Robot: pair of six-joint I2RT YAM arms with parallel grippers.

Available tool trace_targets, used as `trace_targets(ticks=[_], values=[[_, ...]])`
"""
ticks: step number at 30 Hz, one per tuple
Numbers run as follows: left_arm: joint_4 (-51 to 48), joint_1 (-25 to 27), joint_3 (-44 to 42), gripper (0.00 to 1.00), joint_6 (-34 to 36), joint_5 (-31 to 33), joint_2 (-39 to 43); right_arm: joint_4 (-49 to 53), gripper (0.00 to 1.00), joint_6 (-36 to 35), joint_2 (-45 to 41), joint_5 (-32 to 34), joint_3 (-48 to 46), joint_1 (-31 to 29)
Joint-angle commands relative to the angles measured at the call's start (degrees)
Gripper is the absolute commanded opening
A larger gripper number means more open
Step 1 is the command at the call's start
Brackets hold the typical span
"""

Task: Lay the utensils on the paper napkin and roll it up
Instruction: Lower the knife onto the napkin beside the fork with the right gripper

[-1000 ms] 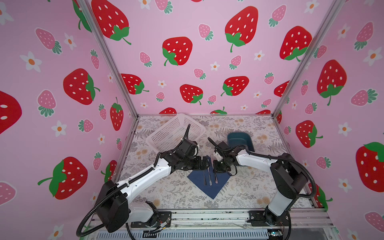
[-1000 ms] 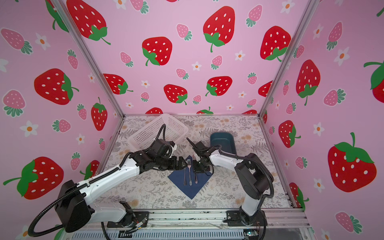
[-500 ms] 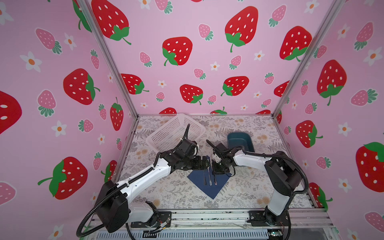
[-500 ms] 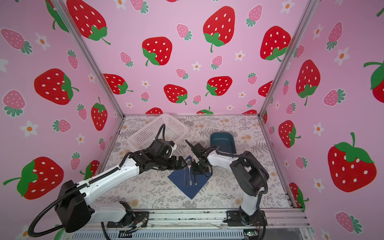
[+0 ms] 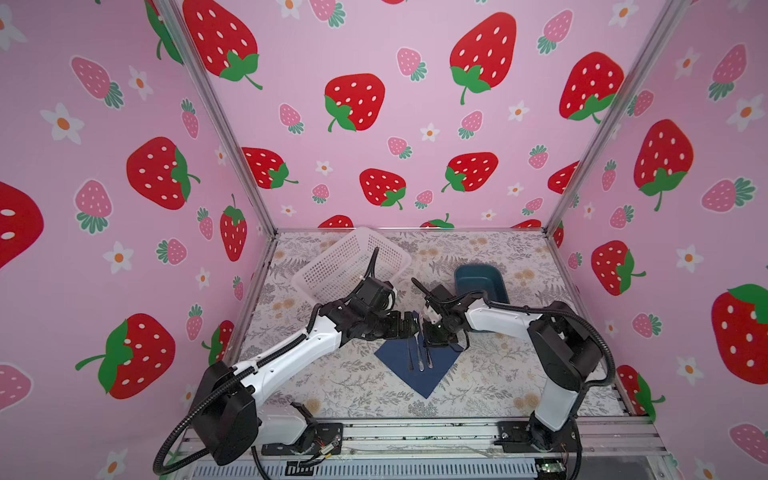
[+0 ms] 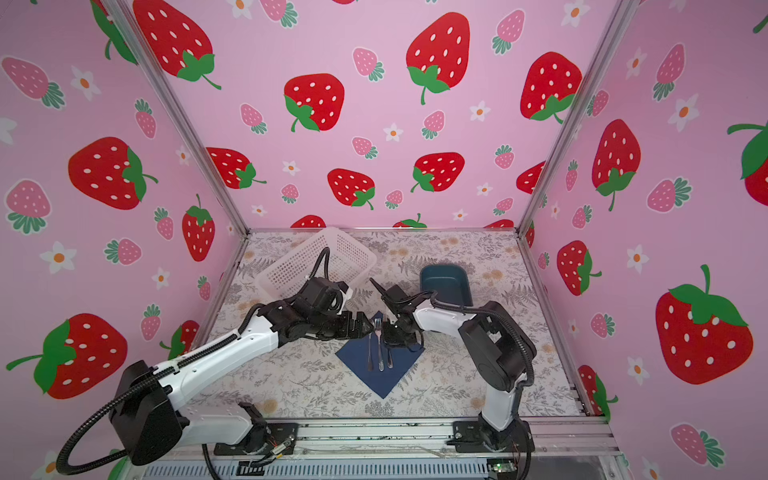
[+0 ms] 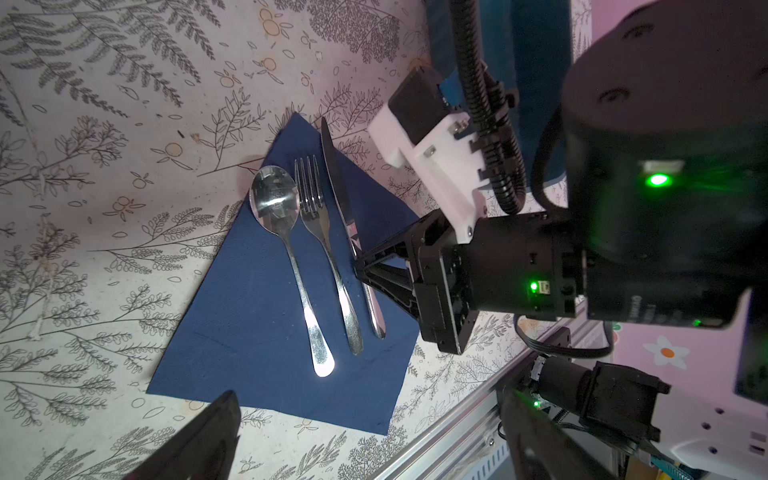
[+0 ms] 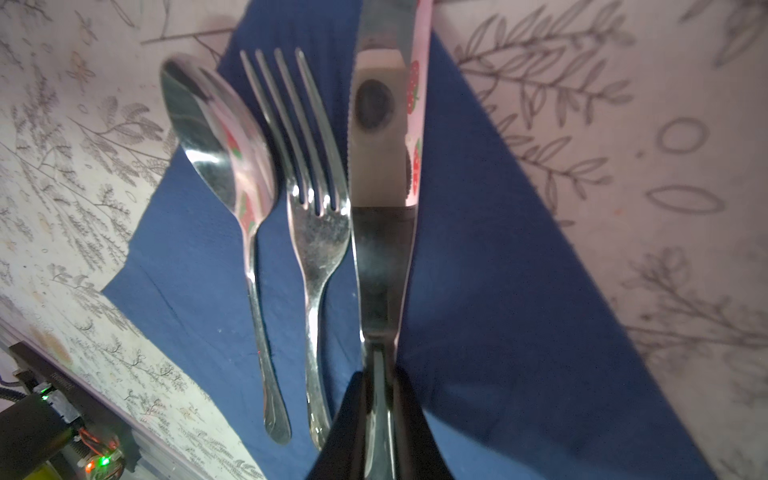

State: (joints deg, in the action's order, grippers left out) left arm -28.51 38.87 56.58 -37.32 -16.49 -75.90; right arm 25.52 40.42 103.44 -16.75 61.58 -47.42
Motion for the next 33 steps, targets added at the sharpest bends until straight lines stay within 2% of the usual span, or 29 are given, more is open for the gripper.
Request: trace_targets(ticks=[1, 9, 33], values=[[-0.91, -0.38, -0.26, 0.99, 0.23, 0.54, 1.10, 0.61, 0.18, 0.26, 0.34, 1.66, 1.61, -0.46], [-0.82, -0.51, 0.00, 0.99, 0.32, -0.17, 0.53, 0.37, 0.19, 0.36, 0.47, 1.71, 1.22, -0.44], [-0.96, -0.44, 1.25, 0.99, 0.58, -0.82, -0.74, -0.33, 0.13, -4.21, 0.85, -0.59, 0.73, -0.43]])
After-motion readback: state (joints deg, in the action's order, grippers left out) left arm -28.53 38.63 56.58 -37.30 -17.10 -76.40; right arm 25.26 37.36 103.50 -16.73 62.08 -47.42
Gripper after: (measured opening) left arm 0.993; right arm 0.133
